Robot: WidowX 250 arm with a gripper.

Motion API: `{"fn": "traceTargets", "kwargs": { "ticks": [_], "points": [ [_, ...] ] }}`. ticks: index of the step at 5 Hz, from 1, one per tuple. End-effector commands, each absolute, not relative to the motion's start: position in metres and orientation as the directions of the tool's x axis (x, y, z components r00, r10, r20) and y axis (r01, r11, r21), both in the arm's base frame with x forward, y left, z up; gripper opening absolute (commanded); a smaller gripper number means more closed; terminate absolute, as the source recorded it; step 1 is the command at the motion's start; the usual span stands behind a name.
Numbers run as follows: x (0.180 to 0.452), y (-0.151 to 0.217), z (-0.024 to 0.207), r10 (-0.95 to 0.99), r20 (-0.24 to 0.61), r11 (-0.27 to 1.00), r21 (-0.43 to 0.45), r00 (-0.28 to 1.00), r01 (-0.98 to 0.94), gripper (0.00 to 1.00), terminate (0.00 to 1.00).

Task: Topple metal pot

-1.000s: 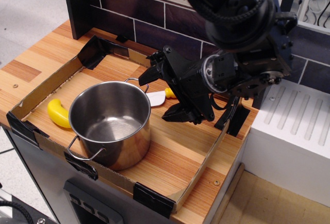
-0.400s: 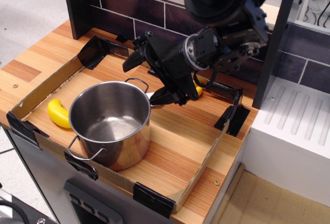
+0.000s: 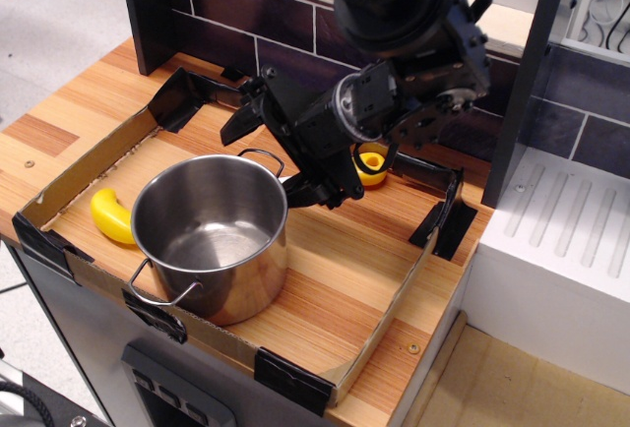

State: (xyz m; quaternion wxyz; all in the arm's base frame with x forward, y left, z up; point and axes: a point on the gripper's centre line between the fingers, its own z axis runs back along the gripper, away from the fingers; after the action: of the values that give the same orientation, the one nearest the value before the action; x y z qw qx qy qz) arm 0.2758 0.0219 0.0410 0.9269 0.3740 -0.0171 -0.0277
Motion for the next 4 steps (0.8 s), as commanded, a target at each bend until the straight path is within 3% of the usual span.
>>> {"fn": "traceTargets", "kwargs": {
  "ticks": [1, 4],
  "points": [
    [0.28, 0.021, 0.047, -0.068, 0.026, 0.764, 0.645, 0.997, 0.035, 0.0, 0.0],
    [0.274, -0.002, 0.076, -0.026, 0.055, 0.891, 0.454, 0.998, -0.002, 0.0, 0.0]
  ]
}}
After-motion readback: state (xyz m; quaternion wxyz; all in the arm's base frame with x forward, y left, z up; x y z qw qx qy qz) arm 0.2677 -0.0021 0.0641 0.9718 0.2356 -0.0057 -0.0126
